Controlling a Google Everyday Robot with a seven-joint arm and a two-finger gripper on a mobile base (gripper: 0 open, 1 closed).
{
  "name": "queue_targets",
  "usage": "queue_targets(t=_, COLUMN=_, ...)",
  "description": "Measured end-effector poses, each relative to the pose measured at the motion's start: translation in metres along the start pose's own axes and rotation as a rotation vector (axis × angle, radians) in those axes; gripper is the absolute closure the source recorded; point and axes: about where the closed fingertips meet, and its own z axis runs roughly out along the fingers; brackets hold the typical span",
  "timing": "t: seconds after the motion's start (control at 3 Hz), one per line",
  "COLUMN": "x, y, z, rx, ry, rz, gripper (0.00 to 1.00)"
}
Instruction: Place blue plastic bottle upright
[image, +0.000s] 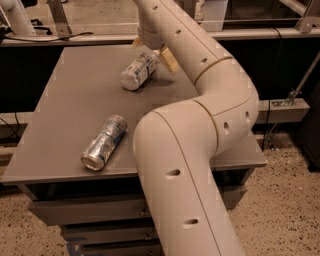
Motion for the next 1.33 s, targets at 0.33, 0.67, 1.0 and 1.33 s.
queue_targets(t=0.33, x=-0.009, y=0.000, z=0.005, rx=-0.032, ry=-0.007, rz=-0.010, gripper=0.17)
queue_targets(t=0.67, x=-0.017, y=-0.001, z=0.005, rx=-0.052, ry=-0.007, rz=-0.018, gripper=0.39)
queue_targets(t=1.0, x=-0.029, y=-0.010, z=-0.007, rx=-0.036, ry=-0.014, rz=-0.032, gripper=0.64)
queue_targets(t=1.33, x=-0.045, y=-0.029, z=-0.039, rx=0.043, ry=-0.051, rz=-0.031, gripper=0.86)
